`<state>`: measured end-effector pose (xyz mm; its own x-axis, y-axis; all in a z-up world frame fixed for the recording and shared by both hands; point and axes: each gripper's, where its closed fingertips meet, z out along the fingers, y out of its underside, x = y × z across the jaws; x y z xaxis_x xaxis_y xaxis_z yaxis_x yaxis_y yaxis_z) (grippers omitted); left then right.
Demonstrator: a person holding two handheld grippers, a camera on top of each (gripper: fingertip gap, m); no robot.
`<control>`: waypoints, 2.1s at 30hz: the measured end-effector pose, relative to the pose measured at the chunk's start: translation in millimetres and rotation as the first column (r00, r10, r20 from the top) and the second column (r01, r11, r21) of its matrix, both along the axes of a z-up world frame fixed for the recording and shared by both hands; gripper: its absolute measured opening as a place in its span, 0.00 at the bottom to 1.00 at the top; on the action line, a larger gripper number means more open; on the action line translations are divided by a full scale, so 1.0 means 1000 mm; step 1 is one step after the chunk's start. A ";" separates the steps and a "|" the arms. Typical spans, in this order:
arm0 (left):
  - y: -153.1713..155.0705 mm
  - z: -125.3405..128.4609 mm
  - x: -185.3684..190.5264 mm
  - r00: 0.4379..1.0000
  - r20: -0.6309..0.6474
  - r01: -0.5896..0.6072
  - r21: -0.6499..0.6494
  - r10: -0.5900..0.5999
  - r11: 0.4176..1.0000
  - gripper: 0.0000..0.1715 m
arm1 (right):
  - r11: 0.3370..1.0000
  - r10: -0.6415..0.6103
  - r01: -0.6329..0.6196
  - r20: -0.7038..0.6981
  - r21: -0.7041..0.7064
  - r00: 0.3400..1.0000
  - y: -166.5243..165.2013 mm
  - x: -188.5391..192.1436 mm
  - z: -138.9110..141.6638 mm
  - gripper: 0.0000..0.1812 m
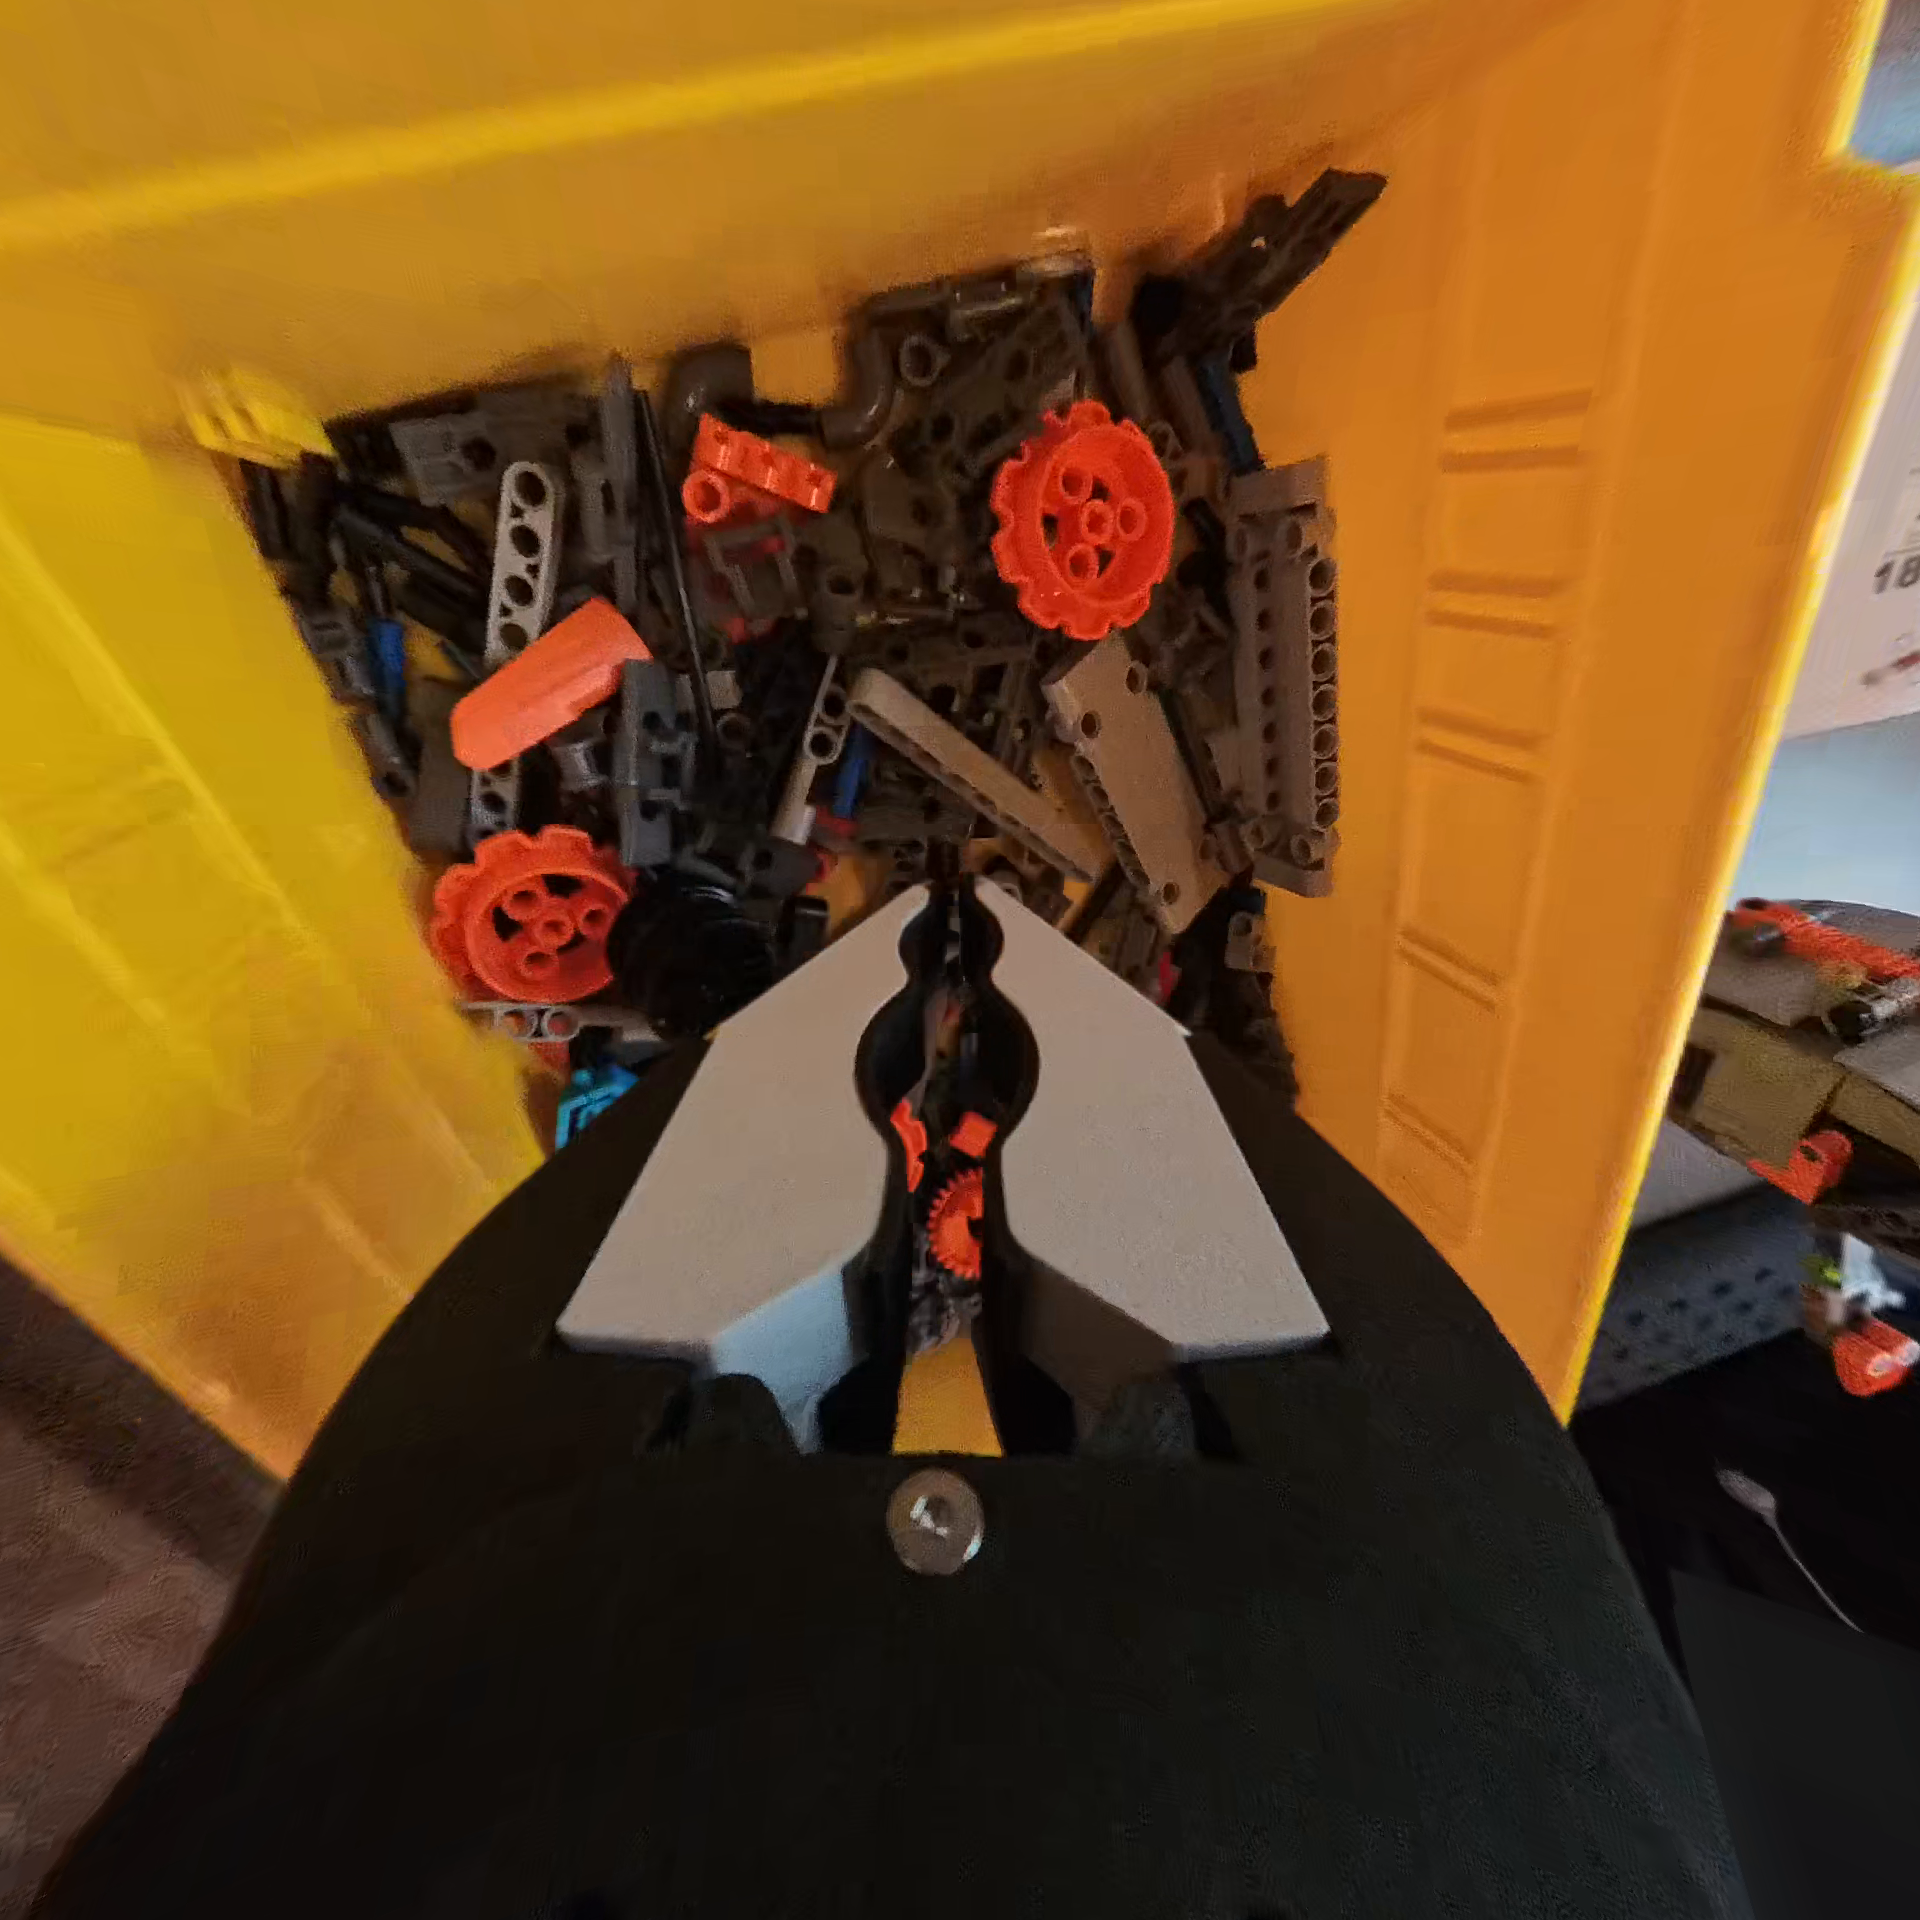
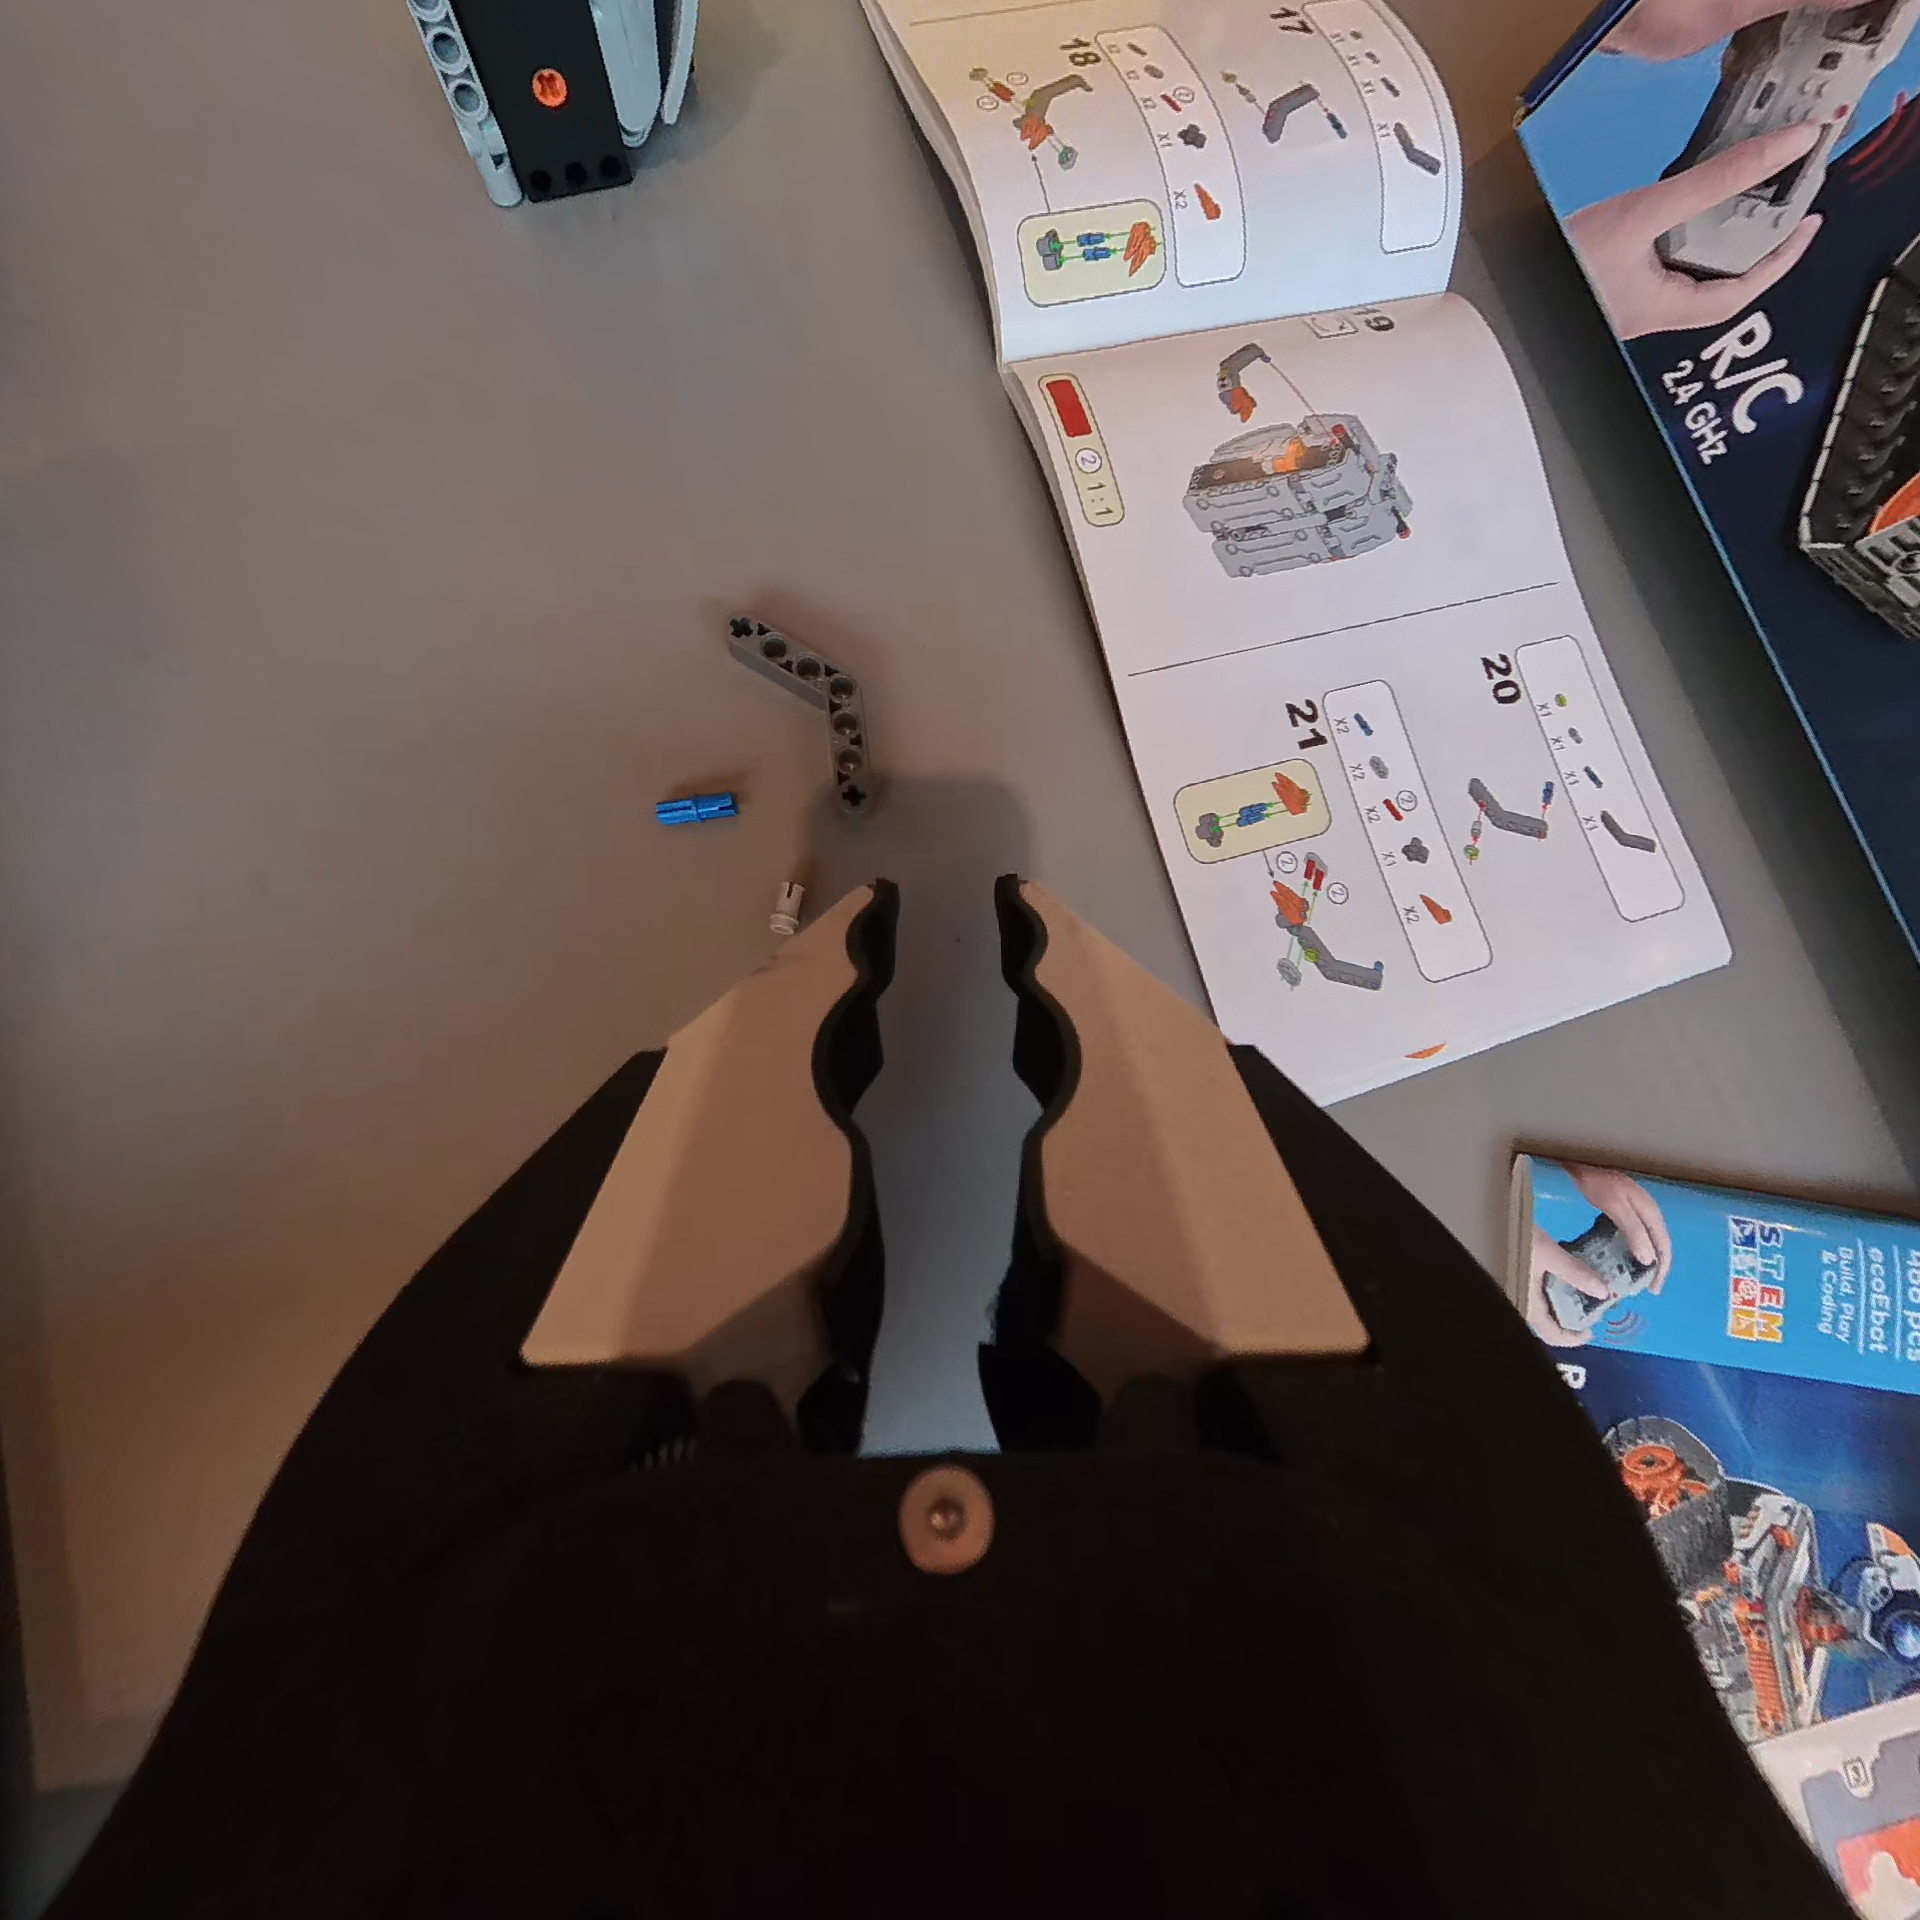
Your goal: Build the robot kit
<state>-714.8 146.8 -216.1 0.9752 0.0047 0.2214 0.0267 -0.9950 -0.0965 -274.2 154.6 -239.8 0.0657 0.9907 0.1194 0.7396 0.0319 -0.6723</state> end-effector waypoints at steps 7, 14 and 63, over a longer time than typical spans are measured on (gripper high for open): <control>-0.030 0.000 -0.019 0.979 -0.201 0.023 -0.102 -0.043 0.995 0.17 | 1.000 -0.001 0.001 0.002 0.006 1.000 0.000 0.000 0.001 0.11; -0.046 -0.021 -0.028 0.950 -0.289 0.041 -0.264 -0.119 0.964 0.17 | 1.000 -0.005 0.005 -0.003 0.005 1.000 0.001 0.001 0.002 0.11; 0.025 -0.020 0.008 0.976 -0.184 0.117 0.002 -0.115 0.993 0.18 | 1.000 0.015 -0.015 0.018 0.002 1.000 -0.003 -0.001 -0.002 0.11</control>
